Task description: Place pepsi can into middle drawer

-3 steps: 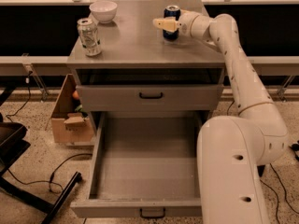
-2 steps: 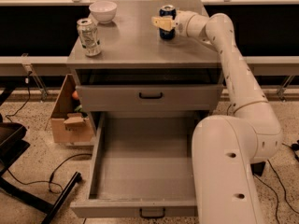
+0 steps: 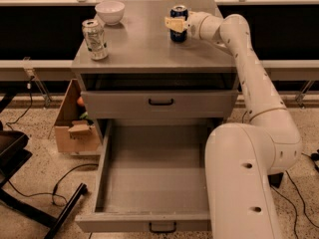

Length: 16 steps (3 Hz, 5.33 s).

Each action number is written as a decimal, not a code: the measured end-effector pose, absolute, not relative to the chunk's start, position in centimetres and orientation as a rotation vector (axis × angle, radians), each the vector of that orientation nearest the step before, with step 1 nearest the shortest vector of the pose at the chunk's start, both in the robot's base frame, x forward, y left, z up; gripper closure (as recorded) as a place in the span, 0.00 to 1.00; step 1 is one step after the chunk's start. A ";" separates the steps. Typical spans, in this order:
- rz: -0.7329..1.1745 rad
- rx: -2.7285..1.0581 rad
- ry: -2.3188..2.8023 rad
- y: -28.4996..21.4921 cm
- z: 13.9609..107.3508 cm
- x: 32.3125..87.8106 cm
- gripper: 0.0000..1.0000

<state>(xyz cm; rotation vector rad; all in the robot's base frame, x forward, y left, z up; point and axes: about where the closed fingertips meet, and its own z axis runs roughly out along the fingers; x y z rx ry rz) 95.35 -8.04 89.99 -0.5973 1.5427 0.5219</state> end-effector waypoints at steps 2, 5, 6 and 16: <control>0.547 -0.596 1.449 -9.5 94.6 92.4 1.00; 0.526 -0.649 1.247 -17.0 101.7 73.7 1.00; 0.621 -0.751 1.334 -16.9 93.3 68.6 1.00; 1.213 -1.108 1.423 6.0 46.6 61.1 1.00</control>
Offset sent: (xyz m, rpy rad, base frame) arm -0.1225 -0.0233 0.0781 0.1289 -0.1587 0.0737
